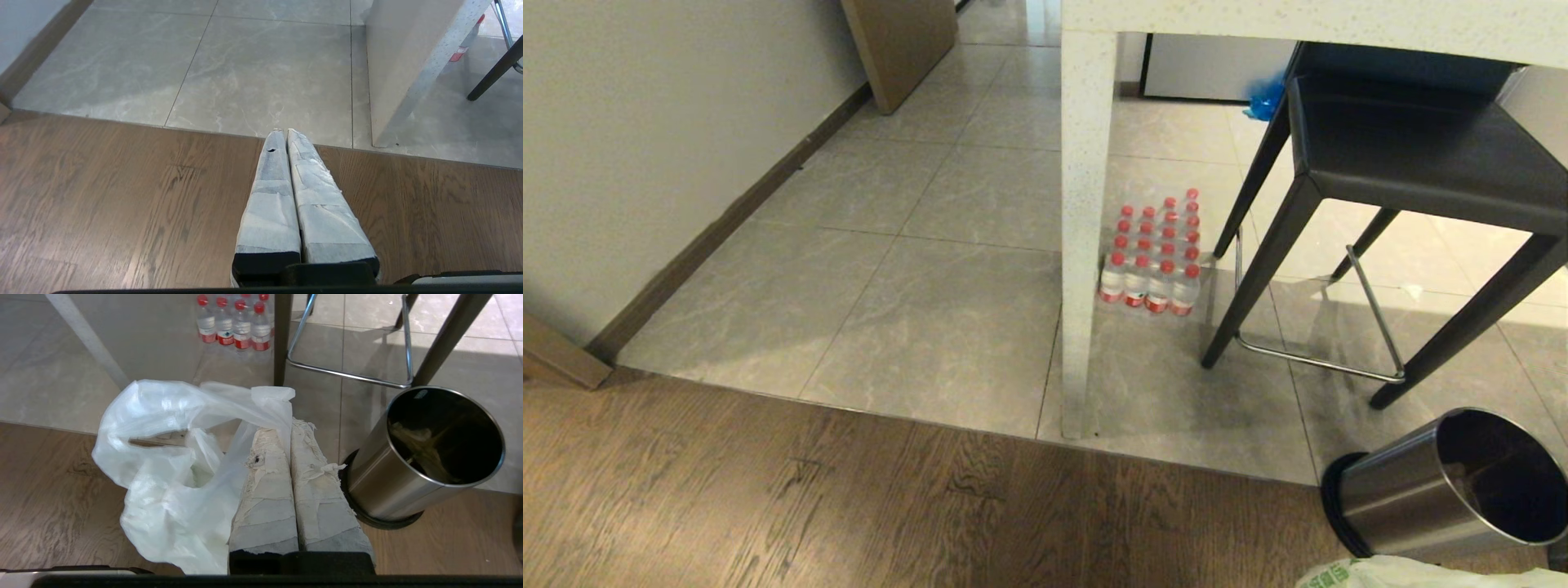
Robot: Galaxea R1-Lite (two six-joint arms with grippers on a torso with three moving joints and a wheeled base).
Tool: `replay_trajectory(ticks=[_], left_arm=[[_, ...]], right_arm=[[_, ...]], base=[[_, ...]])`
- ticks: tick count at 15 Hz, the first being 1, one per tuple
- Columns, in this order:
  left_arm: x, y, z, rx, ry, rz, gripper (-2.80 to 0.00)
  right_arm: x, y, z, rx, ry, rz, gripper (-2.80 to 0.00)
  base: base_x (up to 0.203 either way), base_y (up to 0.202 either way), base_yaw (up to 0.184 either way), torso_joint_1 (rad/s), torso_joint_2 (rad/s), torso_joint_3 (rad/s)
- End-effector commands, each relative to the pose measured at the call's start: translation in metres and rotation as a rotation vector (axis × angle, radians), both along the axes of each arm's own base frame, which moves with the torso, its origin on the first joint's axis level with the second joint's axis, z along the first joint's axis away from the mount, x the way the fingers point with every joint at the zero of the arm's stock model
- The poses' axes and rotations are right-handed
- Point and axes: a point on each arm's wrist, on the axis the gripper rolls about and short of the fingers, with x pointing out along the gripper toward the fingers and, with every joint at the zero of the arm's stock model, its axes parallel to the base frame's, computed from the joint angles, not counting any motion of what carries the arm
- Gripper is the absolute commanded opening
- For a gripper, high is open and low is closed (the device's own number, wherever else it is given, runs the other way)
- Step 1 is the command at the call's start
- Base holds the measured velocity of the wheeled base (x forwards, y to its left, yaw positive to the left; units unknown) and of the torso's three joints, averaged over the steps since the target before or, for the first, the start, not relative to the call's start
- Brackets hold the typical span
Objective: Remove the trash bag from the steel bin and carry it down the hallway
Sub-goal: Put the trash bag at the door
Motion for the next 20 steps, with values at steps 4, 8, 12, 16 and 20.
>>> replay_trajectory(ticks=[4,8,12,16,20], left_arm=[[0.0,0.0,0.0,-0.001,0.0,0.0,-2.8],[0.0,0.0,0.0,-0.001,0.0,0.0,-2.8],[0.0,0.0,0.0,-0.003,0.0,0.0,-2.8],[0.0,0.0,0.0,-0.001,0.0,0.0,-2.8],[0.0,0.0,0.0,-0.001,0.0,0.0,-2.8]], right_arm=[[0.0001,0.0,0.0,-0.002,0.001,0.001,-2.8],[0.0001,0.0,0.0,-0.002,0.001,0.001,-2.8],[0.0001,0.0,0.0002,0.0,0.0,0.001,-2.8],[0.0001,0.0,0.0002,0.001,0.0,0.001,-2.8],[0.0001,0.0,0.0002,0.001,0.0,0.001,-2.8]], base=[[-0.004,0.004,-0.085,0.002,0.0,0.001],[-0.003,0.008,-0.072,0.0,0.0,0.003],[0.0,0.0,0.0,0.0,0.0,0.0],[-0.001,0.053,-0.003,-0.002,0.0,0.002],[0.0,0.188,0.011,0.005,0.0,-0.001]])
